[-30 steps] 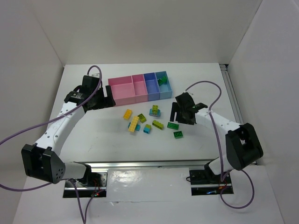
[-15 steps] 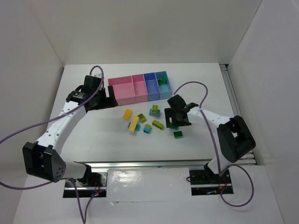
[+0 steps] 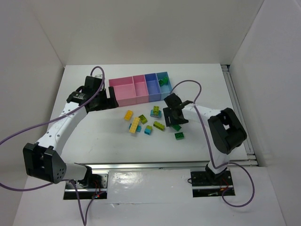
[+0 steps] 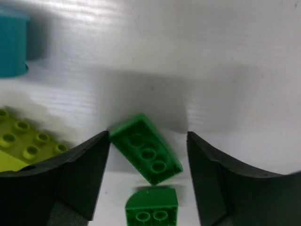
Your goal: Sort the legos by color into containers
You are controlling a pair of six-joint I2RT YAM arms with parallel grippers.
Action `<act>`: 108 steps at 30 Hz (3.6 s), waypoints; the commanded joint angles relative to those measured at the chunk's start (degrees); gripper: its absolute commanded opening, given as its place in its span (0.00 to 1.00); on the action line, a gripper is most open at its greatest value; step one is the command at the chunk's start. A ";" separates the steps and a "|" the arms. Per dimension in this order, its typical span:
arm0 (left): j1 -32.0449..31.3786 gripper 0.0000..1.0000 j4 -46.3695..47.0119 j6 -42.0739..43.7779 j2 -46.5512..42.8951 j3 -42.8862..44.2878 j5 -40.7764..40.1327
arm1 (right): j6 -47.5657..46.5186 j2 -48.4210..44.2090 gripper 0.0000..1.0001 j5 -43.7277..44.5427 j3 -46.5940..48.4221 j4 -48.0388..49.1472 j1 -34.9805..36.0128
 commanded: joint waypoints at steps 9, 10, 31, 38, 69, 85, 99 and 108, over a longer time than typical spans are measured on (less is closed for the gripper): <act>-0.21 0.97 0.37 2.86 -0.13 1.46 -1.84 | -0.64 2.01 0.33 0.29 6.49 0.62 0.50; -0.21 0.97 0.37 2.86 -0.13 1.46 -1.84 | -0.65 2.01 0.33 1.17 7.54 -0.26 0.50; -0.21 0.97 -1.38 1.72 -1.80 1.98 -1.22 | 5.07 24.11 0.49 11.99 51.99 -1.84 -4.94; -0.21 0.97 -2.61 1.72 -2.94 1.46 -2.90 | 6.47 27.34 0.72 12.68 63.91 -6.17 -6.09; -3.47 0.97 0.20 -1.09 0.48 0.22 0.44 | 9.46 -19.09 0.95 -10.78 -15.83 1.40 -0.99; -4.52 0.97 0.20 -0.48 1.01 0.23 0.44 | 14.91 -19.18 0.52 5.11 -4.95 -3.87 2.44; -6.72 0.97 -2.09 -0.48 0.48 0.22 -1.49 | 6.13 15.96 0.53 8.83 44.41 -1.06 -6.00; -7.86 0.95 -3.23 -0.48 0.48 0.75 -2.55 | 5.07 20.30 0.81 6.28 51.60 -1.95 -7.85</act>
